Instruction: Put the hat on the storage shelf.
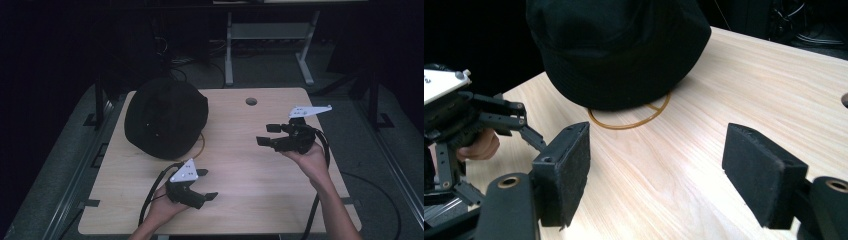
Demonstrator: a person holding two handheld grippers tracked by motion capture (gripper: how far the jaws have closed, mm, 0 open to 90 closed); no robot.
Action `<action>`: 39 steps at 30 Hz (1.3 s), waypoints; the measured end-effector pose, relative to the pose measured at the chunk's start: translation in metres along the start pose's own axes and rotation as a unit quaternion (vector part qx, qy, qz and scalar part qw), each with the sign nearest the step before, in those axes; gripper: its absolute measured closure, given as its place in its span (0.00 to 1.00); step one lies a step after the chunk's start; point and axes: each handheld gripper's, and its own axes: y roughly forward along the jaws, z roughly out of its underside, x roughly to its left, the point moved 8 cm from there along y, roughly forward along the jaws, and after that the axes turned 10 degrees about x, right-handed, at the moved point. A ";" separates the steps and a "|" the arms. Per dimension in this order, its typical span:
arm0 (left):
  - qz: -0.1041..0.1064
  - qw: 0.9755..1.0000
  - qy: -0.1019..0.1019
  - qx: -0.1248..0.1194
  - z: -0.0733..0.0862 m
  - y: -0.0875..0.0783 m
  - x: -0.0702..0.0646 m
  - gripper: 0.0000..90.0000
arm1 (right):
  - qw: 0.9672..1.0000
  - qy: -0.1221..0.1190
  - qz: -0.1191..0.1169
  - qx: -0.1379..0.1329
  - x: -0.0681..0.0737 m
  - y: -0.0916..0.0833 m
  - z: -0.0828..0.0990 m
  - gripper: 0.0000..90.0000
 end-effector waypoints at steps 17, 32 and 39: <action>-0.001 1.000 -0.006 0.003 0.001 -0.001 0.002 0.22 | 1.000 0.009 0.011 -0.001 -0.003 -0.008 0.027 0.29; 0.002 1.000 -0.009 0.007 0.002 0.002 0.001 0.21 | 0.999 0.018 0.026 -0.004 -0.004 -0.016 0.056 0.29; 0.001 1.000 -0.014 0.008 0.003 0.002 0.002 0.21 | 0.999 0.023 0.037 0.003 -0.004 -0.019 0.080 0.29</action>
